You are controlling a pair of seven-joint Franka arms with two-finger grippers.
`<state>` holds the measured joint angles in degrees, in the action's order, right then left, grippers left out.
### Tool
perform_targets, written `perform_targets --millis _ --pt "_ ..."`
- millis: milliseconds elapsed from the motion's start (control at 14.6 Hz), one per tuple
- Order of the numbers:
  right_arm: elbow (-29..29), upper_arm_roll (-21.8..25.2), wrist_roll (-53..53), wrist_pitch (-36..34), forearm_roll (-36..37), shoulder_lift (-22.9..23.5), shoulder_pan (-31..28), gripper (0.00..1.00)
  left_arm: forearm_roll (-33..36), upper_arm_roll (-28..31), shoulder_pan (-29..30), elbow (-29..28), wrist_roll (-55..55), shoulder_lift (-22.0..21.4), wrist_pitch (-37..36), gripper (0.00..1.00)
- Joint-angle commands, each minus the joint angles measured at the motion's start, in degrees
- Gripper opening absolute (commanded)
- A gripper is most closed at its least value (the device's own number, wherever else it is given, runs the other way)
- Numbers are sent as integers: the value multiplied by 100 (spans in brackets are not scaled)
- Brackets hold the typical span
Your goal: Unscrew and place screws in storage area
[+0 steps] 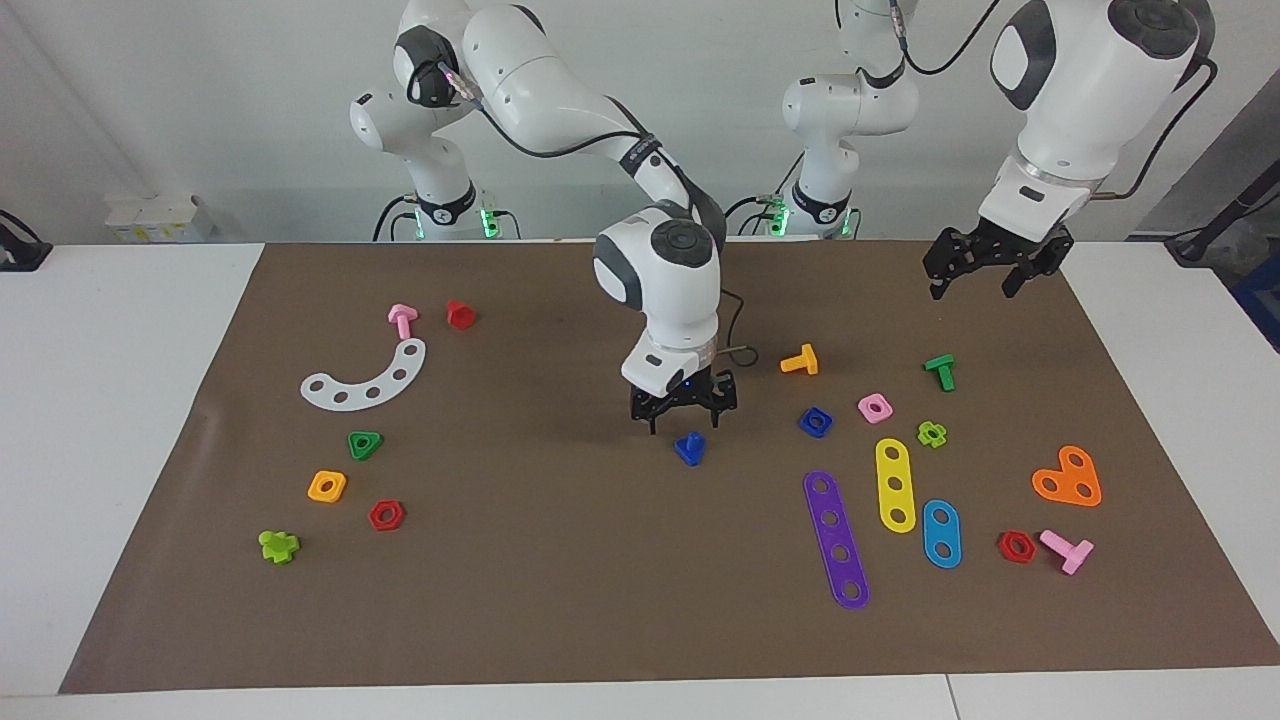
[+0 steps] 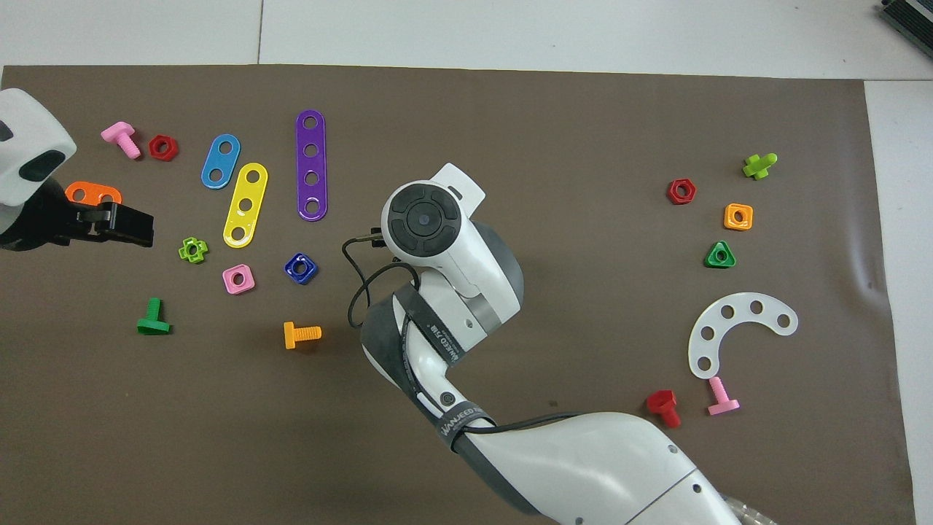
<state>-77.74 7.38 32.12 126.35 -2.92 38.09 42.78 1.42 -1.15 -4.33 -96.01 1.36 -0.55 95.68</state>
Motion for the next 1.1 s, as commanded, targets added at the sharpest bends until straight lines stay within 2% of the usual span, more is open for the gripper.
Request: perform_targets --millis 0,69,206,481,618,687,1030 --pt "31 1 49 153 125 93 -7 69 104 -17 20 -356 -30 -218 276 100" --pt "-39 1 -12 196 125 102 -7 65 17 -17 20 -374 -30 -226 276 100" --pt "-162 1 -48 223 125 85 10 65 -334 1 47 -418 -21 -262 267 100" --pt "-513 -8 -162 495 116 32 28 65 -335 10 73 -436 -21 -270 241 100" --pt "-532 1 -171 496 125 32 28 60 -335 10 73 -436 -4 -279 171 100" --pt "-523 1 -171 504 125 32 28 52 -335 10 99 -444 -4 -279 188 100" --pt "-541 1 -171 707 116 32 19 51 -335 10 372 -374 23 -253 197 100"
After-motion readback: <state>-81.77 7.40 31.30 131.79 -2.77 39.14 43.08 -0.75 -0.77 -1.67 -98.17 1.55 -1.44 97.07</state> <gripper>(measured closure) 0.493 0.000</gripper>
